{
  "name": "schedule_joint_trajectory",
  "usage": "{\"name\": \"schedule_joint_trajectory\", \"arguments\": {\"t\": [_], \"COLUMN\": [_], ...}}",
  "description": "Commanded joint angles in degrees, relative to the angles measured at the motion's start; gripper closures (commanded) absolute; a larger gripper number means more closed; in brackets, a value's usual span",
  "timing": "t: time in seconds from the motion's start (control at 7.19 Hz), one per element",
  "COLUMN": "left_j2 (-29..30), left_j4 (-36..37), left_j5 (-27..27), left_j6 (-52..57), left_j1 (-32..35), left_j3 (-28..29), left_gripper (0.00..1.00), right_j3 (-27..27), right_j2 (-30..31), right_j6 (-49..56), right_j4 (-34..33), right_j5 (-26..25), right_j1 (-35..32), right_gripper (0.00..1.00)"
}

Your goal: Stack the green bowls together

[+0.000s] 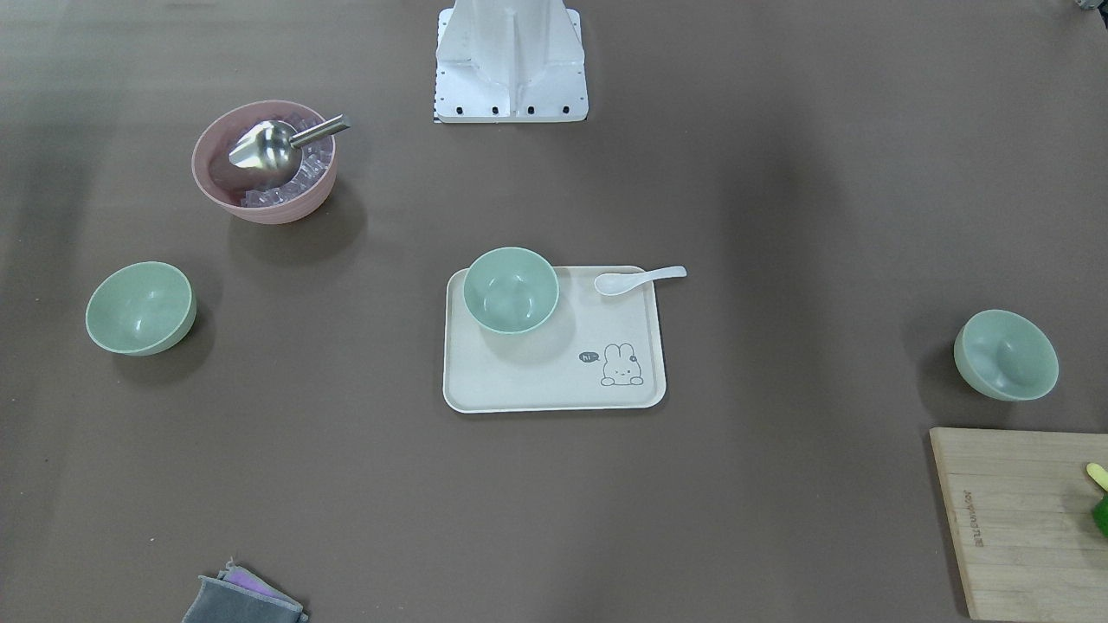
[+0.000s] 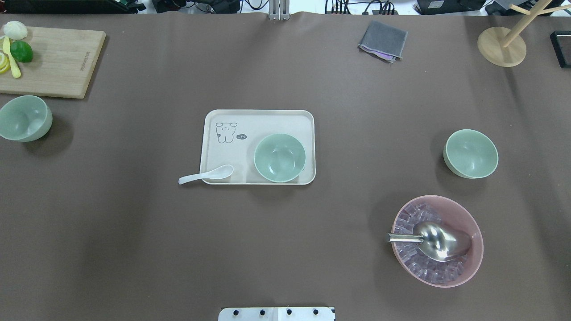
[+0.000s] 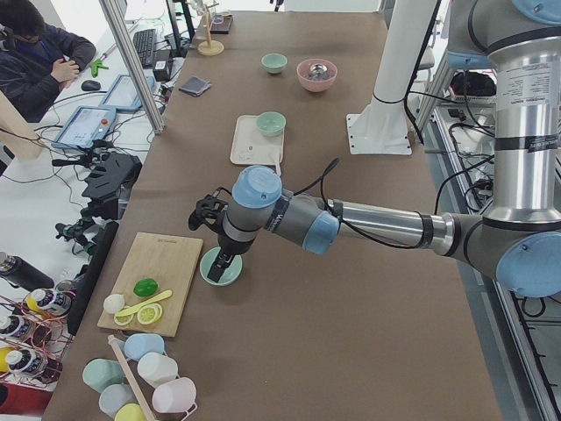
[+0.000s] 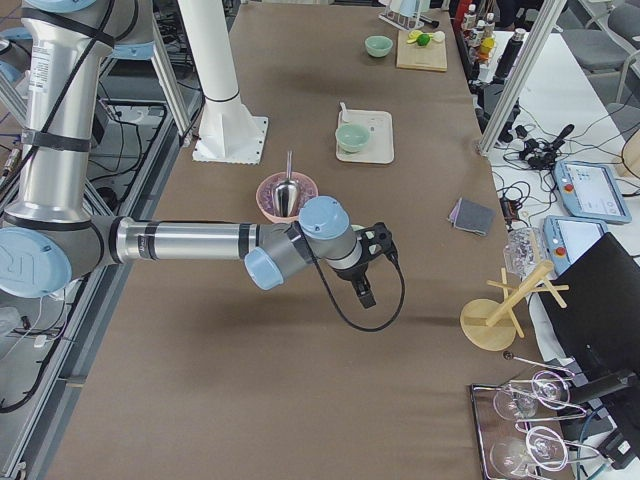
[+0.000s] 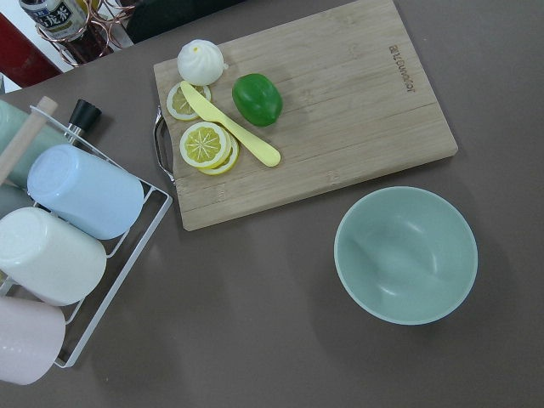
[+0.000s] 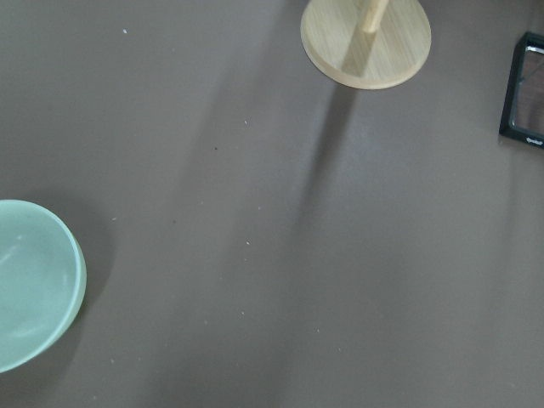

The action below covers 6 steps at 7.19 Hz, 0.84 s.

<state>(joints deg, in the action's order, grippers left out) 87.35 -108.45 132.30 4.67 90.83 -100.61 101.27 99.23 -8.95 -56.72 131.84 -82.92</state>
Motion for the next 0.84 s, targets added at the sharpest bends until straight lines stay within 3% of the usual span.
{"name": "schedule_joint_trajectory", "arguments": {"t": [0.0,0.28,0.7], "left_j2": [6.76,9.85,11.09], "left_j4": [-0.19,-2.2,-10.34], "left_j5": [0.32,0.24,-0.03], "left_j6": [-1.05,-7.8,-20.36], "left_j1": [-4.42,-6.61,-12.94], "left_j3": [8.72,15.68,22.37], "left_gripper": [0.02,0.02,0.03], "right_j3": [-1.42,-1.69,-1.86], "right_j2": [-5.35,-8.25,-10.64], "right_j6": [-1.67,-11.39,-18.47], "right_j4": [-2.23,-3.57,-5.94], "right_j5": [-0.71,-1.49,-9.39], "right_j1": [4.67,8.88,16.64], "right_gripper": [0.0,0.0,0.0]}}
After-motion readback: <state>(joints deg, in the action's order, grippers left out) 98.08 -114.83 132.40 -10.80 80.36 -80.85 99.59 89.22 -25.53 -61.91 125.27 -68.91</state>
